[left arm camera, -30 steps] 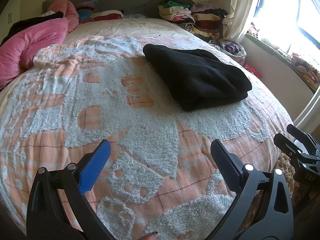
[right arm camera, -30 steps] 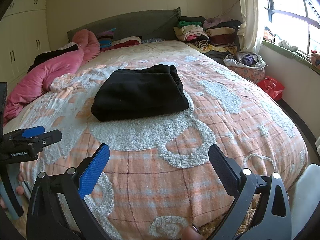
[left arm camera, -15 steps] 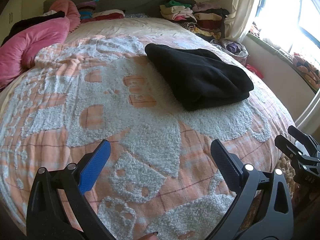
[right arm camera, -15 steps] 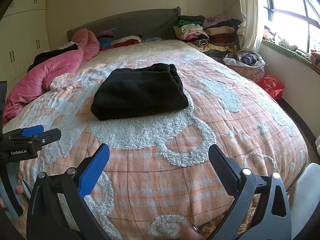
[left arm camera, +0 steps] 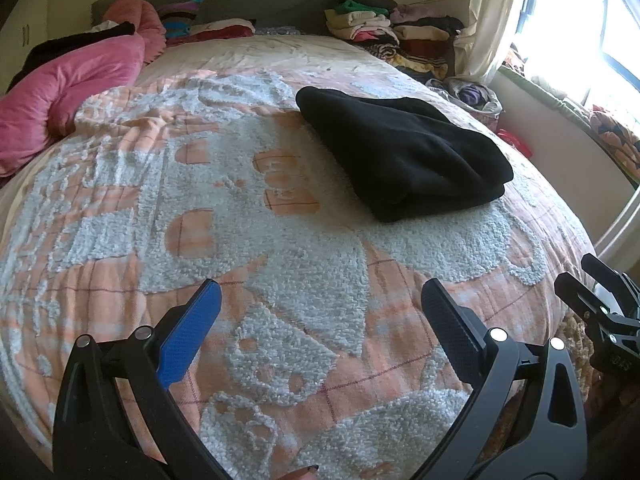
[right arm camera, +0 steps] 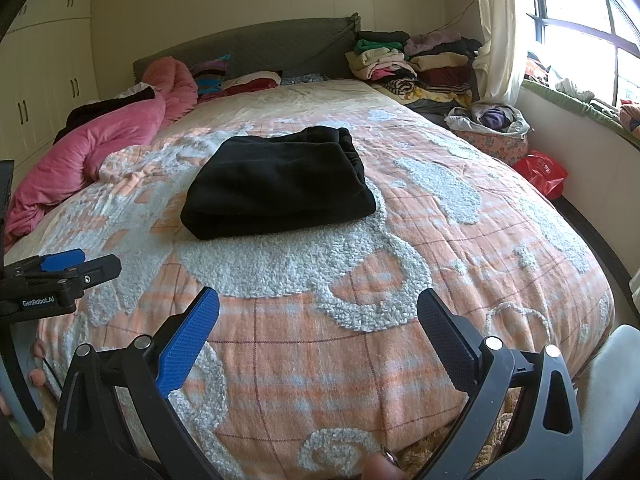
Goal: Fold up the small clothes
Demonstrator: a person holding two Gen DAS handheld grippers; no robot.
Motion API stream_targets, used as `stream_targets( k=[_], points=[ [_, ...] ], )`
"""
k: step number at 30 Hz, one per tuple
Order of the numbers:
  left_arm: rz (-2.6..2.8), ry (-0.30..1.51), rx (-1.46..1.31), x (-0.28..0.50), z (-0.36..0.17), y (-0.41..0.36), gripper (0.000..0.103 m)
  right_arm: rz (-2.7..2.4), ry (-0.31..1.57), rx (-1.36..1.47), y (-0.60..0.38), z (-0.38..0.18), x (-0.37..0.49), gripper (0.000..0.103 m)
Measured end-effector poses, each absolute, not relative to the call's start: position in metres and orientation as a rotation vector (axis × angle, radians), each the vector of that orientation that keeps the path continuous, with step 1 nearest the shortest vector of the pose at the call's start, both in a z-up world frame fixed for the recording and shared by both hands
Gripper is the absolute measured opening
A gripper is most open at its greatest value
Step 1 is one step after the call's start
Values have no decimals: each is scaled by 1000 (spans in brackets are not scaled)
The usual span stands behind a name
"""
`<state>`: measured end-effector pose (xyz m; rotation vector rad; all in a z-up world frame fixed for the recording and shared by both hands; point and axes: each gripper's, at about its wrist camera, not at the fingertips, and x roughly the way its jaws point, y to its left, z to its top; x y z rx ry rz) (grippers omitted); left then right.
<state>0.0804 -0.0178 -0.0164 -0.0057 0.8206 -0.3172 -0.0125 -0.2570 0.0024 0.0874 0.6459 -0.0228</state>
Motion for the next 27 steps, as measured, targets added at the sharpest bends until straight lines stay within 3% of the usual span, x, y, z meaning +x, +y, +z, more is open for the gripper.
stream_targets(
  k=[27],
  points=[
    [-307,817,-1,79,-13,-18,94,-45,641,91,-261,0,-17,99]
  ],
)
